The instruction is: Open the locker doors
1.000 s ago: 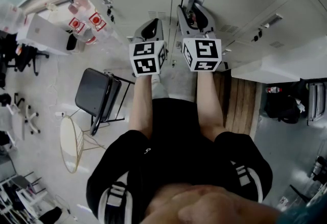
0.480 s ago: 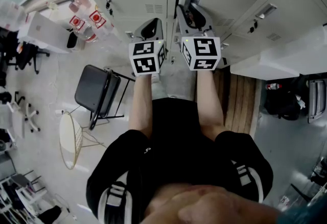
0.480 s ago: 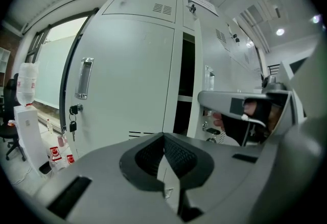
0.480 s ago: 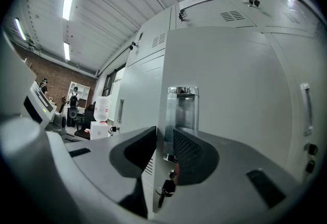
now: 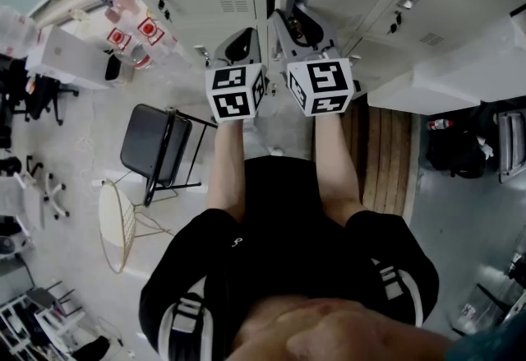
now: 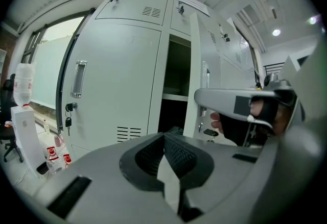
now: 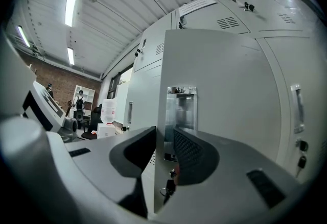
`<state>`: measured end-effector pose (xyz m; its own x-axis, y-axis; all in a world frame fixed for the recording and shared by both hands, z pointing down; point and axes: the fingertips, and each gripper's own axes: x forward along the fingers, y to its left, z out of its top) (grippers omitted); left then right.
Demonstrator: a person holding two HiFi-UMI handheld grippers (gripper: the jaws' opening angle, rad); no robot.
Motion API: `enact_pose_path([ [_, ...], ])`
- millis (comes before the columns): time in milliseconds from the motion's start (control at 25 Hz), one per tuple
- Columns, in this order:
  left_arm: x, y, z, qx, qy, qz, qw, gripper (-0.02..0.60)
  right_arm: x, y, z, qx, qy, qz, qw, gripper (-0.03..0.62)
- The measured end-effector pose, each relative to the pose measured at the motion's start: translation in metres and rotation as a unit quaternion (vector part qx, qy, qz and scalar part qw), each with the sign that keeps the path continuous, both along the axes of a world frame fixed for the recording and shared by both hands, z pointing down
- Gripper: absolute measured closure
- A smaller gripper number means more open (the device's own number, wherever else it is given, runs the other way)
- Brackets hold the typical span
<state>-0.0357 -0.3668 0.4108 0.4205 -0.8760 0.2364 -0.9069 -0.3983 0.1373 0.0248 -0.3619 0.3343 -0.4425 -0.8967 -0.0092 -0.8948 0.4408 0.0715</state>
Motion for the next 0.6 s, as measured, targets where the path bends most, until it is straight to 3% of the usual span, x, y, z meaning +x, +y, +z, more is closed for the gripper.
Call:
enact_pose_path([
  [600,0.05,0.027,-0.005,0.009,-0.001,0.061,0.9981,0.571,0.022,0.044,-0.002,0.005,-0.017,-0.026,0.999,0.476],
])
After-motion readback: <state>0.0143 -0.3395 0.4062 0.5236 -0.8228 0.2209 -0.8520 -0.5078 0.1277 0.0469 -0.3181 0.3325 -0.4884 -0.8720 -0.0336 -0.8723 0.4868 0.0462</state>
